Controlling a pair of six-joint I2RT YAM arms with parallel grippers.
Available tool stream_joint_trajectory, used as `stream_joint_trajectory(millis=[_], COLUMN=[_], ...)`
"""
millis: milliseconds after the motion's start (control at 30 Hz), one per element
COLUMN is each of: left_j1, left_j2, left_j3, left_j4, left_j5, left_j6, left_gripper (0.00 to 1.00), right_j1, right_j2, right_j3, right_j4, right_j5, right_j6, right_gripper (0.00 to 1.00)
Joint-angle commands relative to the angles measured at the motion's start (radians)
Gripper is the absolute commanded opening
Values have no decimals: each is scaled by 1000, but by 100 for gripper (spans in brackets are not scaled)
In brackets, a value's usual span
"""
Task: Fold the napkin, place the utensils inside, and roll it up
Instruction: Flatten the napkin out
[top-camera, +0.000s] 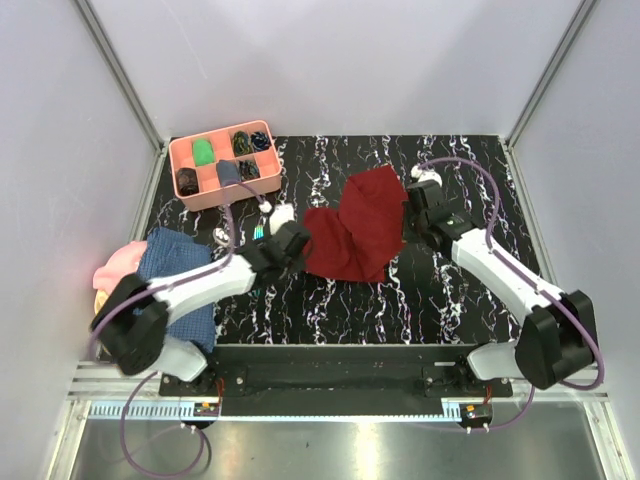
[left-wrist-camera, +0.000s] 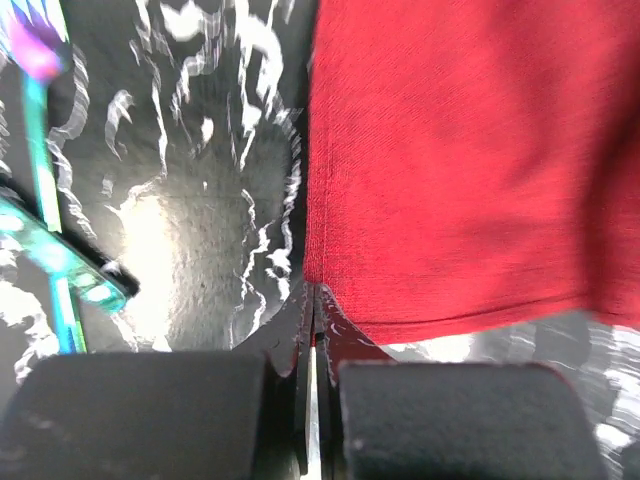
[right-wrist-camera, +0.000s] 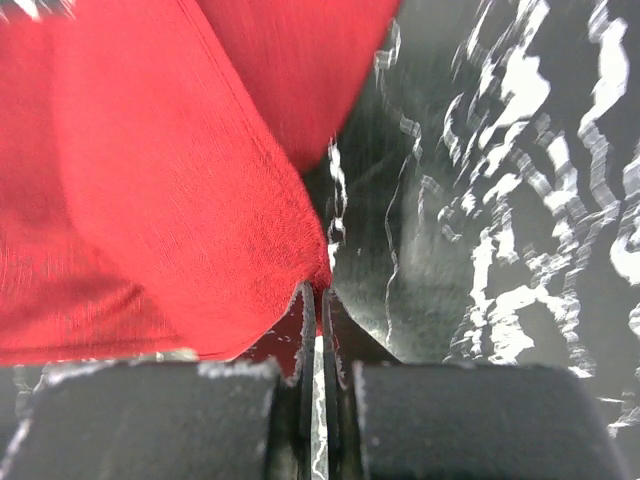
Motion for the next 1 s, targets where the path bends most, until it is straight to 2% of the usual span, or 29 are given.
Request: stream_joint_trajectory(millis=[0, 233, 367, 467, 533, 600, 633, 700, 733, 833, 867, 967], left_j1=[3, 76, 127, 162, 170, 162, 135, 92, 55, 3, -3, -13], left_j2=[-182, -331, -416, -395, -371, -347, -338, -309, -281, -232, -224, -192], left_j3=[122, 217, 305, 342, 296, 226, 149, 90, 51, 9, 0, -39], left_j4=[-37, -66, -95, -144, -160, -111, -88, -40, -31, 6, 26, 79], left_j5=[-54, 5, 45, 115, 162, 260, 272, 242, 233, 226, 222, 232], left_j6=[53, 84, 158, 208, 180, 127, 98, 85, 73, 59, 58, 48], left_gripper=[0, 0, 0, 0, 2, 15, 24, 37, 53, 69, 78, 85], right_j1=[-27, -67, -72, -73, -73, -73, -73, -73, -73, -73, -73, -73], right_j2=[-94, -129, -156, -183, -197, -217, -225, -255, -267, -304, -313, -341], right_j3=[171, 367, 510, 545, 535, 483, 457, 369, 337, 227, 187, 135], right_j4=[-73, -181, -233, -239, -242, -250, -252, -253, -252, -252, -250, -250], right_j5=[55, 158, 224, 242, 235, 199, 187, 153, 137, 97, 92, 86], right_j6=[-66, -159, -209, -227, -213, -190, -163, -132, -103, -65, -60, -49], right_gripper=[0, 0, 0, 0, 0, 0, 0, 0, 0, 0, 0, 0])
